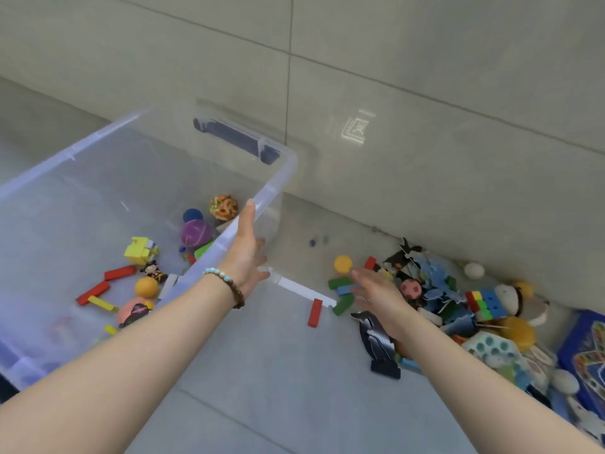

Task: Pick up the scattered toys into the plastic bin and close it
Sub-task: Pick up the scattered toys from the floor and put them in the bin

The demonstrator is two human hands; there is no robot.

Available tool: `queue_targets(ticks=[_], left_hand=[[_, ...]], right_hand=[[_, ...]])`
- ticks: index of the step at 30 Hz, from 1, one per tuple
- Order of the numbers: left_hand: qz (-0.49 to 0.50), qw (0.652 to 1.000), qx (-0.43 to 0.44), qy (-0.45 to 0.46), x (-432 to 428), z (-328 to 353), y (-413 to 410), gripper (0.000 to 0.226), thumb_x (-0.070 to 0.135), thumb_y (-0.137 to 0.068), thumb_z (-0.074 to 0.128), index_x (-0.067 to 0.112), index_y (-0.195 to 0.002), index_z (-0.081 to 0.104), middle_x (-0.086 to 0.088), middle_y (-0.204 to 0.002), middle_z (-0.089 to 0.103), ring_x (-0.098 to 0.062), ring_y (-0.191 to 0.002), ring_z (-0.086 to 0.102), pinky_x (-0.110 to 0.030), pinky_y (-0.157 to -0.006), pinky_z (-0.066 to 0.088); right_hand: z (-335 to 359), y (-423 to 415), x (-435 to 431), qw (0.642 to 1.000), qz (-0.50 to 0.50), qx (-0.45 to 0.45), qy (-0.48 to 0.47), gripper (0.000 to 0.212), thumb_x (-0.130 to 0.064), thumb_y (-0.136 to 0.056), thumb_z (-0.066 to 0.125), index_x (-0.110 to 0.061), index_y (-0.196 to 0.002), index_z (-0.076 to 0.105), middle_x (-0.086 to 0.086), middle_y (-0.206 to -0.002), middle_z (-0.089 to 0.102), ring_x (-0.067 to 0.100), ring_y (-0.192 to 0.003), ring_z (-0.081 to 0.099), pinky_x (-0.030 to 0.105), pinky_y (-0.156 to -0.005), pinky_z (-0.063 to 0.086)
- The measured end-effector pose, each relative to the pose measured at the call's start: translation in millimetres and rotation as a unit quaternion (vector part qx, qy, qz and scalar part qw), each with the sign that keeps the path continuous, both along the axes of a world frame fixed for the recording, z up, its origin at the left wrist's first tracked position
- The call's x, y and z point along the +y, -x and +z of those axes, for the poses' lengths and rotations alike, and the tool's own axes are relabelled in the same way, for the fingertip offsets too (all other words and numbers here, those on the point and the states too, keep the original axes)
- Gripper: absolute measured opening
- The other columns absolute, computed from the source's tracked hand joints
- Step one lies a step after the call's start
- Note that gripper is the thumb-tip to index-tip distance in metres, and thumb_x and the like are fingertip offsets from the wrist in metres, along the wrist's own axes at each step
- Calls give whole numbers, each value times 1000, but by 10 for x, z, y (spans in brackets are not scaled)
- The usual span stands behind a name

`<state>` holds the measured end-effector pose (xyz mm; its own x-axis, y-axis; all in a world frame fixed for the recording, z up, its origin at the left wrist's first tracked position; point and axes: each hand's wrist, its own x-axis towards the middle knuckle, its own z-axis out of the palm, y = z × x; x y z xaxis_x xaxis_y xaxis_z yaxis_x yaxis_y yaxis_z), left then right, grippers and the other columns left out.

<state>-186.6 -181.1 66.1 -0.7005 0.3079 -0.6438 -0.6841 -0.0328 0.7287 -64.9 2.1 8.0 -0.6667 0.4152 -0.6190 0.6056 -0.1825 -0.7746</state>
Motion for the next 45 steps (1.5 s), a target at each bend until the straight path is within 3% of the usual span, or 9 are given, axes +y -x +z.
queue_targets(ticks=[11, 15, 18, 22, 31, 34, 37, 42, 45], left_hand=[[62, 997, 28, -33, 71, -187, 256, 91, 79, -76, 31, 28, -149, 14, 2, -152, 29, -27, -136, 34, -52, -109, 28], [-19, 990, 88, 111, 149, -633, 38, 89, 72, -62, 61, 27, -136, 40, 6, -138, 46, -16, -116, 51, -35, -93, 44], [-170, 942, 193, 215, 194, -1049, -209, 52, 44, -72, 74, 28, -117, 52, 2, -120, 54, -11, -92, 57, -20, -78, 46], [-391, 825, 288, 290, 198, -1302, -393, 60, 43, -72, 74, 27, -124, 50, 6, -112, 45, -7, -91, 48, -16, -83, 42], [-449, 715, 373, 384, 389, -1347, -516, 26, 26, -94, 45, 14, -117, 49, -7, -117, 49, -27, -97, 56, -33, -80, 46], [-404, 775, 367, 320, 352, -1066, -459, 32, 24, -92, 51, 18, -124, 50, -5, -118, 53, -20, -99, 58, -24, -86, 44], [-282, 823, 438, 228, 296, -337, -316, 34, 21, -90, 57, 22, -124, 53, 5, -111, 53, -7, -87, 55, -15, -84, 44], [-75, 771, 581, 250, -342, 967, 181, 27, 18, -88, 61, 20, -115, 60, 8, -101, 55, -3, -83, 56, -5, -76, 42], [-24, 761, 538, 362, -773, 1073, 570, 31, 13, -85, 64, 17, -115, 62, 1, -102, 57, -8, -76, 55, -7, -72, 43]], right_hand=[[-349, 419, 164, 985, 67, 53, -152, 40, -16, -87, 63, -28, -124, 53, 0, -136, 47, 16, -128, 41, 25, -95, 37], [-443, 479, 182, 981, 101, 48, -157, 45, -11, -89, 60, -23, -130, 50, -5, -133, 45, 12, -127, 40, 27, -104, 37], [-537, 497, 201, 971, 141, 34, -190, 44, -9, -88, 60, -22, -129, 51, -2, -135, 46, 15, -126, 44, 35, -109, 37], [-654, 505, 202, 956, 163, 17, -243, 40, -9, -88, 59, -21, -126, 53, -2, -130, 50, 13, -119, 48, 30, -104, 40], [-518, 530, 125, 976, 78, 76, -191, 33, -11, -86, 63, -22, -117, 55, -5, -115, 54, 12, -101, 52, 17, -79, 43], [-290, 556, 75, 976, 46, 114, -181, 28, -15, -86, 64, -25, -110, 55, -7, -108, 56, 12, -99, 54, 11, -74, 43], [106, 671, 34, 972, 16, 158, -174, 22, -20, -85, 65, -24, -106, 59, -7, -106, 61, 16, -100, 59, 29, -85, 52], [1108, 1012, -442, 934, 49, 327, -133, 24, -13, -83, 68, -24, -101, 59, -6, -100, 65, 5, -87, 62, 15, -78, 50], [1455, 1271, -1038, 890, 183, 398, -124, 33, -9, -79, 72, -15, -108, 60, -5, -105, 65, 6, -94, 62, 19, -87, 49]])
